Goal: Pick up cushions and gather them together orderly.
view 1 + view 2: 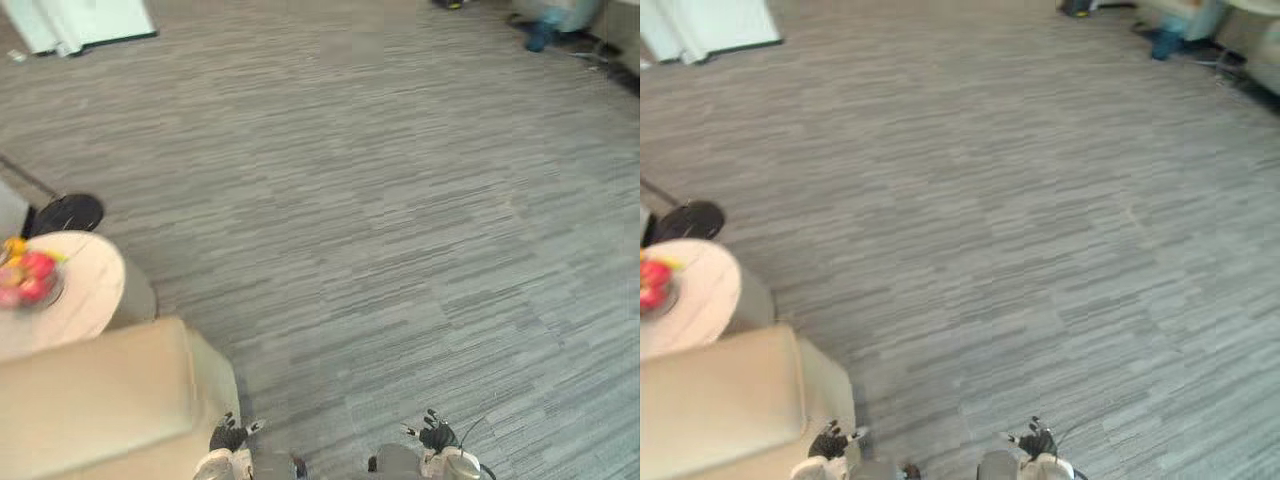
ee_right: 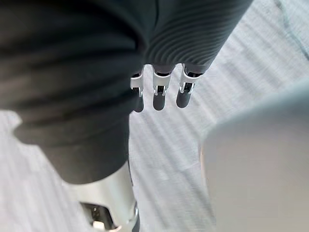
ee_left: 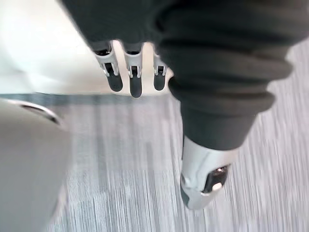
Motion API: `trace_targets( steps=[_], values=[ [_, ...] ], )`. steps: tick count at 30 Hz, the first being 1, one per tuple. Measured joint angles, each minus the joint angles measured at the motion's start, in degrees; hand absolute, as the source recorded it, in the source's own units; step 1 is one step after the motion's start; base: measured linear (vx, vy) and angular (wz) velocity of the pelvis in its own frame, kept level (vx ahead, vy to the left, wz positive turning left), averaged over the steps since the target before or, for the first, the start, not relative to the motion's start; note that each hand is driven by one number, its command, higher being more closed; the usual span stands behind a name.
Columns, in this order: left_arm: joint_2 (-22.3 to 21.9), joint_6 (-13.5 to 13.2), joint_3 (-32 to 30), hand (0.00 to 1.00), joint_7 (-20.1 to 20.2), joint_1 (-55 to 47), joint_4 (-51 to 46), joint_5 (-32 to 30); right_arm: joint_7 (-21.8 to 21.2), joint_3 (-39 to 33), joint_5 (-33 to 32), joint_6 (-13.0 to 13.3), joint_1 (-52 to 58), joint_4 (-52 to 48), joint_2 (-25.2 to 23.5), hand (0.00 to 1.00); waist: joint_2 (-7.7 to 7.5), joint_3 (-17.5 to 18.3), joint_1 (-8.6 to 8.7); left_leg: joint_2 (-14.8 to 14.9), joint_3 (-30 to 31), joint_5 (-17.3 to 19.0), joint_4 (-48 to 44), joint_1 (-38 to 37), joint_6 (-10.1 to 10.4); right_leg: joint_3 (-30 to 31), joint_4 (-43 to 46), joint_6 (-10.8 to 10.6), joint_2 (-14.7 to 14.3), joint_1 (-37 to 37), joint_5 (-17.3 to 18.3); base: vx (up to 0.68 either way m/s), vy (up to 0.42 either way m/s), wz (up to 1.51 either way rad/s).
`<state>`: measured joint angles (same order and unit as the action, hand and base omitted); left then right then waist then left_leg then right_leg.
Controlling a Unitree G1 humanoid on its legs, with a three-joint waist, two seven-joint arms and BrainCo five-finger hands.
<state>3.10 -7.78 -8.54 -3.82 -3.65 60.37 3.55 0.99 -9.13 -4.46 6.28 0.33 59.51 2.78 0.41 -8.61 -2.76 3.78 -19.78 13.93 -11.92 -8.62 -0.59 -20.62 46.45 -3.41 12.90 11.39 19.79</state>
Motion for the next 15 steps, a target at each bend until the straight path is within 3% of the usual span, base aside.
trace_targets(
  steps=[2,4,5,6,7,8,9,11,13,14,15],
  values=[
    [0.4,0.7,1.5,0.00,0.0,1.3,0.3,0.0,-0.2,0.8,0.0,0.1,-1.2,0.0,-0.4,0.00,0.04,0.0,0.12,1.1,-2.1,0.0,1.8,-1.0,0.0,-9.5,-3.0,1.7,1.4,3.1,0.2,0.35,-0.027,-0.69],
    [0.3,1.0,3.4,0.00,0.0,2.5,1.4,-0.2,0.0,0.3,0.0,0.1,-2.7,0.4,-0.2,0.00,0.36,-0.5,0.11,1.7,-4.7,-0.2,4.0,-3.1,0.5,-18.8,-12.8,6.6,-0.1,7.6,-4.3,0.40,-0.083,-0.83],
    [0.4,1.0,3.6,0.00,0.0,2.4,1.5,-0.2,0.0,0.3,0.0,0.1,-2.6,0.5,-0.2,0.00,0.15,-0.6,0.09,1.5,-4.9,-0.2,4.0,-3.7,0.7,-19.1,-15.7,7.5,-1.1,7.8,-5.7,0.56,-0.172,-0.82],
    [0.6,1.0,3.4,0.00,0.0,2.0,1.5,-0.2,0.0,0.3,0.0,0.1,-1.6,0.5,-0.3,0.00,-1.31,-0.2,0.11,0.4,-4.4,0.4,3.2,-6.0,4.0,-17.9,-26.3,12.7,-3.9,6.5,-14.7,0.41,-0.138,-0.61],
    [0.3,1.1,3.1,0.00,-0.2,2.2,2.0,-0.5,0.0,0.0,0.0,0.1,-1.5,0.2,0.1,0.00,-0.15,-0.5,0.27,1.0,-3.7,1.4,1.9,-6.6,5.3,-16.7,-25.6,14.2,-5.0,6.1,-15.0,0.59,-0.174,-0.80],
    [0.0,0.9,3.4,0.00,-0.3,3.1,2.1,-1.2,0.2,-1.0,0.0,0.0,-2.3,0.1,1.7,0.00,1.21,-0.6,0.12,2.5,-2.2,1.2,-2.4,-5.1,6.1,-15.9,-25.8,14.0,-6.0,5.6,-13.6,0.35,-0.109,-0.56],
    [-0.5,0.7,3.5,0.00,-0.5,3.7,2.0,-1.3,0.2,-2.2,0.0,0.1,-2.5,0.4,2.0,0.00,1.54,-0.7,0.80,2.5,-0.5,0.6,-4.1,-4.2,5.7,-15.1,-25.7,13.2,-6.3,5.2,-12.6,0.50,-0.170,-0.58],
    [-2.0,0.7,3.4,0.00,-0.5,4.3,2.1,-1.8,0.3,-4.4,-0.1,-0.1,-1.8,1.1,2.3,0.00,2.41,-0.9,2.04,4.5,1.1,-3.2,-12.6,-2.7,6.9,-13.6,-25.5,12.1,-8.6,2.5,-9.5,0.34,-0.147,-0.39],
    [-1.9,0.9,2.9,0.00,-0.3,4.0,1.8,-2.2,0.4,-2.9,-0.3,-0.3,-0.9,1.9,1.7,0.00,2.75,-1.6,1.62,9.1,4.7,-12.0,-37.7,6.1,5.0,-9.2,-28.8,12.5,-12.3,-3.6,-7.7,0.38,-0.106,-0.93],
    [-1.9,0.9,2.7,0.00,-0.3,4.1,1.5,-2.3,0.3,-2.6,-0.3,-0.3,-0.8,1.9,1.7,0.00,2.94,-1.8,1.36,9.6,5.3,-10.2,-42.5,8.2,4.0,-7.9,-29.1,12.5,-13.0,-4.7,-7.3,0.45,-0.039,-1.44],
    [-1.4,0.8,2.8,0.00,-0.3,4.3,0.5,-2.3,0.5,-2.4,-0.7,-0.3,-1.4,2.2,1.7,0.00,2.52,-3.1,0.49,9.3,7.2,-4.9,-49.0,13.9,3.5,-4.3,-30.4,12.3,-13.9,-8.7,-6.3,0.44,0.001,-1.28]
  ],
)
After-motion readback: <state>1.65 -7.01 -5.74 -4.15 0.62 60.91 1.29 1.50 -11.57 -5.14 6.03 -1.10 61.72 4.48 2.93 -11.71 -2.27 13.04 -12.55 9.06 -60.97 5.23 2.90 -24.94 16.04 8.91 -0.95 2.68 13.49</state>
